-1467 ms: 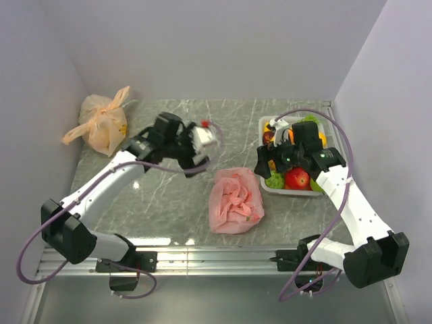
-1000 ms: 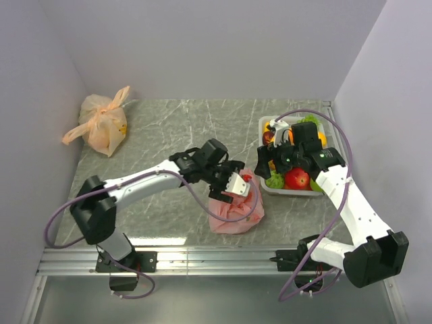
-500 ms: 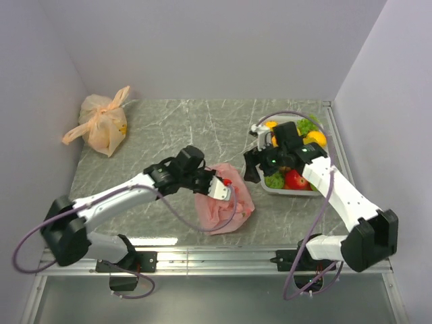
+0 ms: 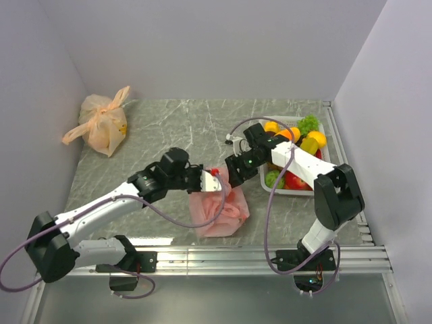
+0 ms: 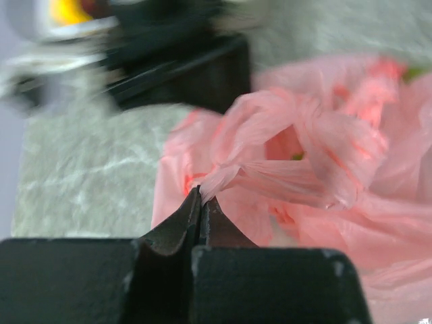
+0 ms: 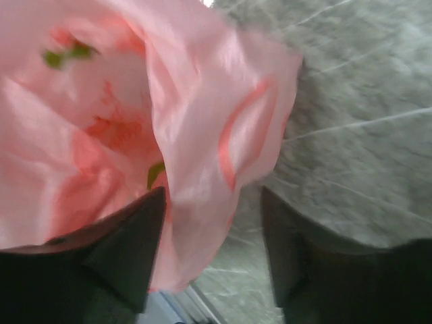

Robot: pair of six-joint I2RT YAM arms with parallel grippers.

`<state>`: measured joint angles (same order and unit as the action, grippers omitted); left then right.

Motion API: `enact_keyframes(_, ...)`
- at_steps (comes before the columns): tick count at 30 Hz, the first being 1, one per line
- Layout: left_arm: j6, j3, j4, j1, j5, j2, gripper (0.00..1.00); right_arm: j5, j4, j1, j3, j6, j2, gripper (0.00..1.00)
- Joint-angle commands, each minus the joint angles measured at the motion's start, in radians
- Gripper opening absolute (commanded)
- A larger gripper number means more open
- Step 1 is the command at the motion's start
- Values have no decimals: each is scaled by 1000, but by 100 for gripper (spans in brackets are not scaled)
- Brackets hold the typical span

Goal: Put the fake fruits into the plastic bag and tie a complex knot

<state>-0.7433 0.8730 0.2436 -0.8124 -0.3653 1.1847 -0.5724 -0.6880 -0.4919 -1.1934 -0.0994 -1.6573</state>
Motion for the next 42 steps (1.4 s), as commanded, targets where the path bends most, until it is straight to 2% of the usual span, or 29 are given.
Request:
enact_keyframes(1, 197, -5, -119, 94, 20, -92, 0, -92, 38, -8, -14, 0, -1, 46)
enact_keyframes(3, 323, -17, -145, 145, 32, -135, 0, -103, 59, -7, -8, 1, 8, 24)
enact_keyframes(4, 364, -26, -153, 191, 40, -151, 0, -96, 62, -7, -6, 3, 13, 0)
enact_keyframes(6, 497, -67, -193, 237, 116, -210, 0, -61, 97, 13, -5, 30, 33, 0)
enact_keyframes(10, 778, -150, -216, 415, 259, -299, 0, 32, 172, 79, 6, 95, 91, 0)
enact_keyframes(11, 867, -178, -204, 451, 261, -309, 0, 45, 185, 94, 5, 98, 109, 0)
enact_keyframes(14, 991, -233, -149, 573, 233, -326, 0, 94, 217, 127, -3, 139, 139, 0)
enact_keyframes(17, 1021, -256, -101, 654, 140, -307, 2, 102, 228, 127, -23, 126, 140, 0)
enact_keyframes(19, 983, -247, -54, 686, 67, -292, 11, 88, 203, 125, -60, 112, 125, 0)
enact_keyframes(20, 917, -227, -38, 690, -14, -293, 15, 83, 196, 121, -70, 109, 111, 0)
enact_keyframes(21, 873, -214, -18, 691, -53, -300, 27, 83, 180, 118, -95, 83, 103, 0)
enact_keyframes(22, 821, -195, 23, 691, -91, -309, 33, 80, 173, 110, -106, 75, 97, 0)
enact_keyframes(23, 706, -154, 43, 693, -134, -319, 39, 72, 160, 98, -120, 67, 81, 0)
enact_keyframes(24, 597, -111, 78, 691, -168, -339, 56, 63, 136, 90, -145, 58, 62, 0)
enact_keyframes(25, 596, -111, 79, 691, -169, -349, 62, 63, 128, 90, -155, 58, 56, 0)
enact_keyframes(26, 487, -70, 115, 691, -196, -353, 69, 49, 122, 84, -164, 58, 48, 0)
enact_keyframes(28, 368, -28, 163, 691, -233, -350, 75, 42, 116, 79, -175, 73, 34, 0)
enact_keyframes(29, 275, 19, 216, 688, -250, -341, 93, 39, 116, 75, -178, 79, 30, 0)
enact_keyframes(32, 147, 92, 259, 661, -258, -289, 99, 36, 110, 75, -189, 96, 7, 0)
enact_keyframes(35, 33, 135, 309, 546, -226, -231, 99, 25, 108, 73, -195, 125, -5, 0)
enact_keyframes(36, 19, 141, 306, 471, -198, -197, 99, 19, 110, 73, -198, 128, -9, 0)
enact_keyframes(42, -65, 161, 203, 297, -110, -24, 99, 11, 96, 73, -222, 138, -29, 0)
